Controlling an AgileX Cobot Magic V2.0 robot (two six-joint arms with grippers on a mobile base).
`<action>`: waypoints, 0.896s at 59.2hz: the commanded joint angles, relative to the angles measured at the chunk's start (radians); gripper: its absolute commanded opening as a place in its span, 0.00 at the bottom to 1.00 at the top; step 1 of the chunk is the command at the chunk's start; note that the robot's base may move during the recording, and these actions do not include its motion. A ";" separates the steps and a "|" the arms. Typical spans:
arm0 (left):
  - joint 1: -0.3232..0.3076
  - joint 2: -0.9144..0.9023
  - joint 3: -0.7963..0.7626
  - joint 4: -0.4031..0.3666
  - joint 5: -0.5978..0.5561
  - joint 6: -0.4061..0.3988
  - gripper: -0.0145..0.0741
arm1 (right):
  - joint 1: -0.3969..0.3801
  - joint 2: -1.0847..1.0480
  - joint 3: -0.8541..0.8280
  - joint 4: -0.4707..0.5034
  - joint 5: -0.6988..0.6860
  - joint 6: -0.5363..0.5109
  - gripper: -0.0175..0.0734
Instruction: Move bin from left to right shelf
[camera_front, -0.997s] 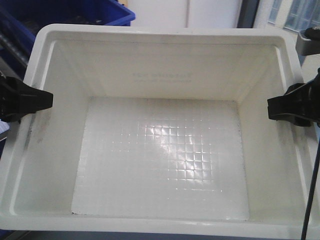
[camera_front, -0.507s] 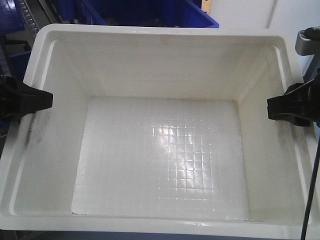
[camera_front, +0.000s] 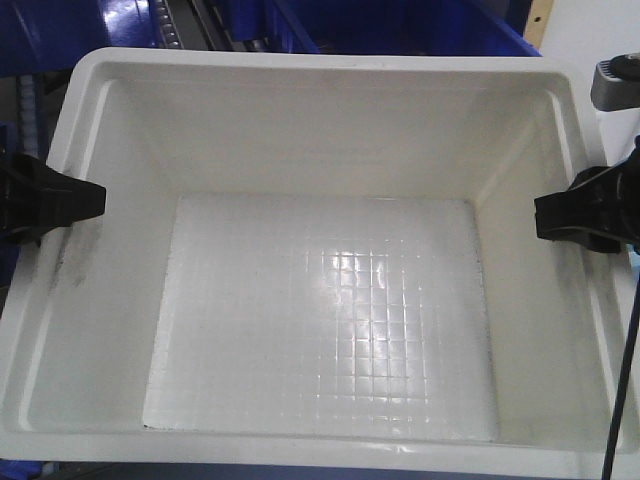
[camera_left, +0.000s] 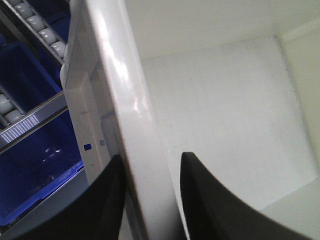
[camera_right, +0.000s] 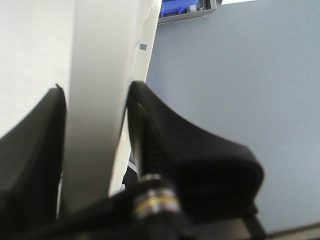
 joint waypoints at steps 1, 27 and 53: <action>-0.012 -0.025 -0.049 -0.115 -0.051 0.038 0.16 | 0.008 -0.030 -0.045 0.085 -0.119 -0.033 0.19; -0.012 -0.025 -0.049 -0.115 -0.051 0.038 0.16 | 0.008 -0.030 -0.045 0.085 -0.119 -0.033 0.19; -0.012 -0.025 -0.049 -0.115 -0.051 0.038 0.16 | 0.008 -0.030 -0.045 0.085 -0.119 -0.033 0.19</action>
